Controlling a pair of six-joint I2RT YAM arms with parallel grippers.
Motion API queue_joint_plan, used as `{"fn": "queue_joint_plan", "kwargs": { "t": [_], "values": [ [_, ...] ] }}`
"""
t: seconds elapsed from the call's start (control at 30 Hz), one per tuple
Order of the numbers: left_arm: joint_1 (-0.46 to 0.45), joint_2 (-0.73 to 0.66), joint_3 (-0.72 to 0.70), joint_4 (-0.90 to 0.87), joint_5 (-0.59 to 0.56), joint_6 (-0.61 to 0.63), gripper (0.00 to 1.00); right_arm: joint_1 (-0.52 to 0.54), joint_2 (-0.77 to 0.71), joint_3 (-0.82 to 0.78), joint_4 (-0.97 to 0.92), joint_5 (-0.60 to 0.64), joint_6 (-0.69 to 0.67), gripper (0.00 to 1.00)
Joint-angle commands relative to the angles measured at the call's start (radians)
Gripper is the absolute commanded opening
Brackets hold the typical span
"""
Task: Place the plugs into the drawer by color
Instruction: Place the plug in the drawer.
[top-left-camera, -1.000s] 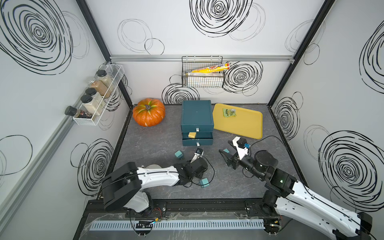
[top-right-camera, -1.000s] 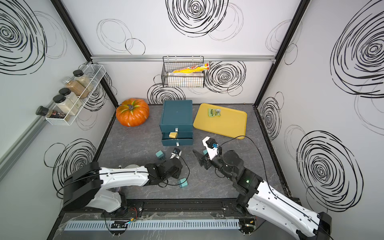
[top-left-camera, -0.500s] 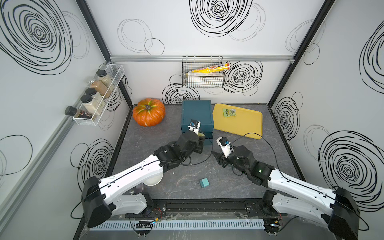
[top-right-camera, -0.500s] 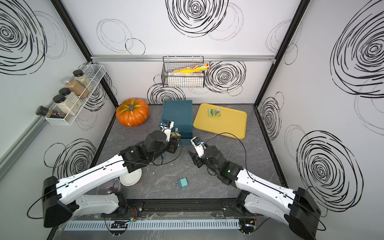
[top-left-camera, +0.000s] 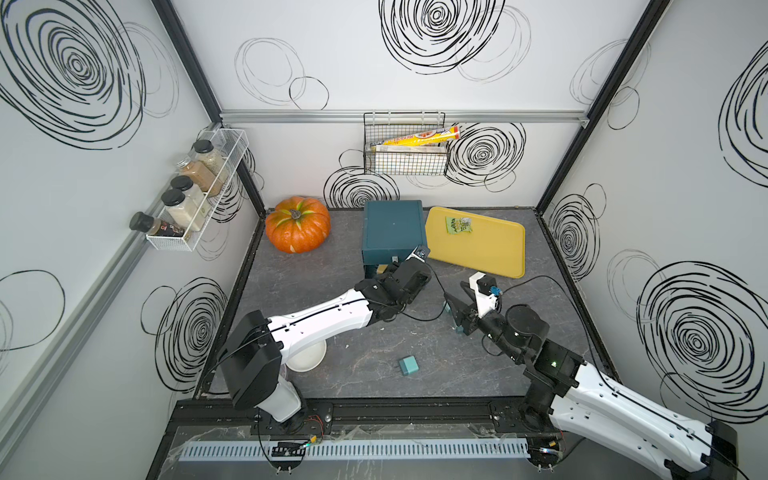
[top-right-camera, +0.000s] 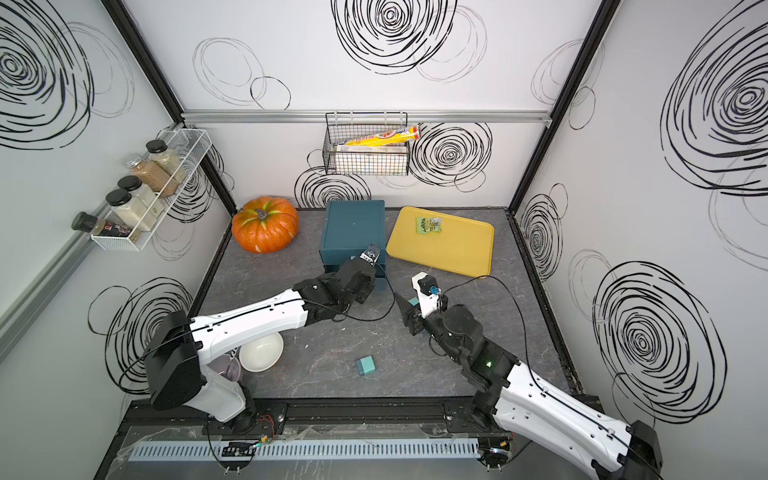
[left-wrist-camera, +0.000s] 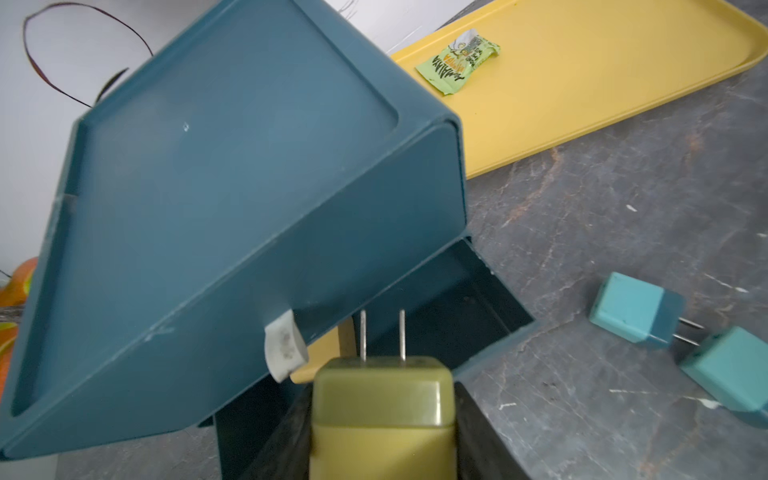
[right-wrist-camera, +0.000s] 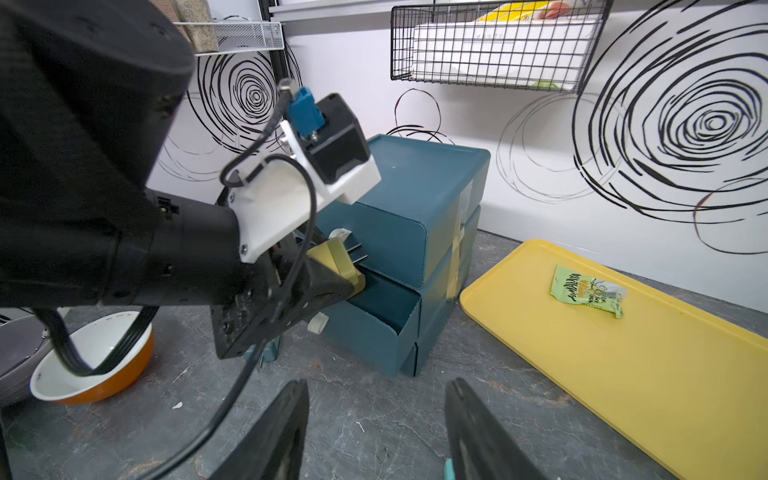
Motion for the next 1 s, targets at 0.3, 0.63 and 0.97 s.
{"fn": "queue_joint_plan", "kwargs": {
  "t": [0.3,0.63,0.97],
  "values": [
    [0.018,0.088,0.003,0.041,-0.001,0.087,0.00,-0.003,-0.069,-0.026,0.024,0.007,0.023,0.57],
    [0.060,0.069,0.090,-0.094,0.253,0.063,0.00,-0.002,-0.063,-0.030,0.027,0.010,0.023,0.58],
    [0.071,0.132,0.163,-0.116,0.124,0.163,0.00,-0.002,-0.064,-0.033,0.024,0.010,0.020,0.59]
  ]
}}
